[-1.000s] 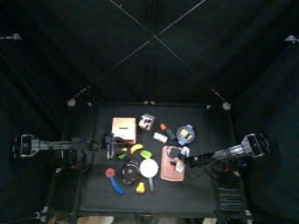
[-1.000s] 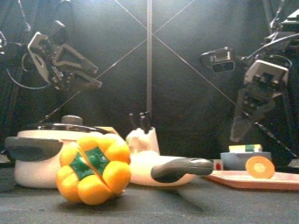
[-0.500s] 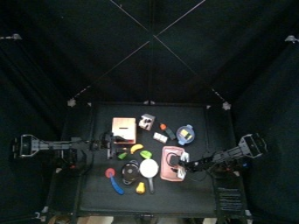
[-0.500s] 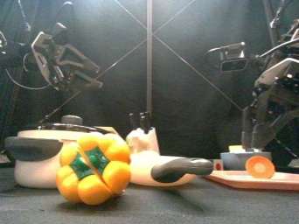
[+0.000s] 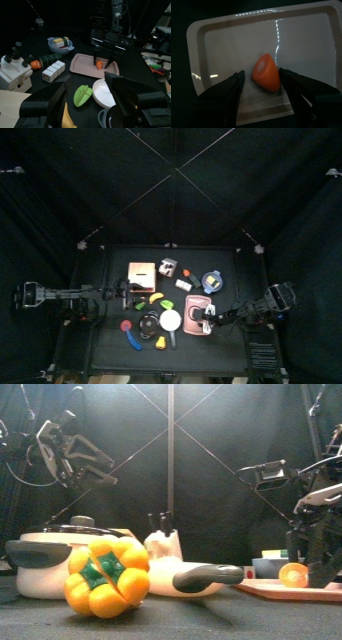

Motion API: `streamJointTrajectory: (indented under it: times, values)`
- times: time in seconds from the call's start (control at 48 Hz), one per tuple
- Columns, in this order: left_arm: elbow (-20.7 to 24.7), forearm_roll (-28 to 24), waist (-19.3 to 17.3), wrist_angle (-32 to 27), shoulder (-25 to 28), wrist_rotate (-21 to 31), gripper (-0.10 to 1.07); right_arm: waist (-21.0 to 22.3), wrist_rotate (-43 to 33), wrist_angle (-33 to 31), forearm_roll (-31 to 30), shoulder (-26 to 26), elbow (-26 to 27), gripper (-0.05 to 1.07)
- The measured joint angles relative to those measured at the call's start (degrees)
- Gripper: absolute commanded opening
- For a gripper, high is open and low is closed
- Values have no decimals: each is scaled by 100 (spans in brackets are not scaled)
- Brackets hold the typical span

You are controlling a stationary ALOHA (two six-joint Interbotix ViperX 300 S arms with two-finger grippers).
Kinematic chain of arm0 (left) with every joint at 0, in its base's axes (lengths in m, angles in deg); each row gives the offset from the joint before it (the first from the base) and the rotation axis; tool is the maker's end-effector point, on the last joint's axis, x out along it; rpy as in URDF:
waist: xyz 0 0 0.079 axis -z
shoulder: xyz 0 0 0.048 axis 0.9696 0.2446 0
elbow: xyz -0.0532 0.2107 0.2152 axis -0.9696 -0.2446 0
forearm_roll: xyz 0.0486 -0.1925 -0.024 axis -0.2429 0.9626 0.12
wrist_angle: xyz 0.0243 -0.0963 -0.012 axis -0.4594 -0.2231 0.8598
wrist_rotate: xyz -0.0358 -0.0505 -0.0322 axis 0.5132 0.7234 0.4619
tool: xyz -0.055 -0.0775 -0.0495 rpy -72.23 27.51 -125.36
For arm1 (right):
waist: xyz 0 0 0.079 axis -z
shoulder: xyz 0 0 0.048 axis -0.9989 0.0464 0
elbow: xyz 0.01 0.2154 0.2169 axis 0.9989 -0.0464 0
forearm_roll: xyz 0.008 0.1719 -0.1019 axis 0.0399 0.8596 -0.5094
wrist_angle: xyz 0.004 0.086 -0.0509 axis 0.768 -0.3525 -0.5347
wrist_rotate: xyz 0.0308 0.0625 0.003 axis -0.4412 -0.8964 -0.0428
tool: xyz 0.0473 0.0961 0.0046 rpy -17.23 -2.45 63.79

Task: Grab carrot bottom

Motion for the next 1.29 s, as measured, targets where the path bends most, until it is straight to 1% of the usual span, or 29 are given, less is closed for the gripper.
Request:
streamJointTrajectory:
  times: [0.229, 0.292, 0.5, 0.646, 0.792, 1.021, 1.292]
  values:
    - [0, 0, 0, 0, 0, 9, 92, 44, -18, 9, 0, 44, 9, 89]
    - [0, 0, 0, 0, 0, 9, 92, 53, -9, 18, 0, 35, 9, 87]
    - [0, 0, 0, 0, 0, 9, 92, 53, -9, 44, 9, 44, -9, 72]
    - [0, -9, 9, 0, 0, 9, 92, 53, -18, 26, 35, 44, 9, 65]
    - [0, 9, 0, 0, 0, 9, 92, 44, 9, -79, 44, -26, 53, 65]
    - [0, 97, 0, 0, 0, 0, 92, 53, 9, -255, 35, -352, 79, 65]
    - [0, 105, 0, 0, 0, 9, 92, 62, 9, -281, 26, -378, 79, 64]
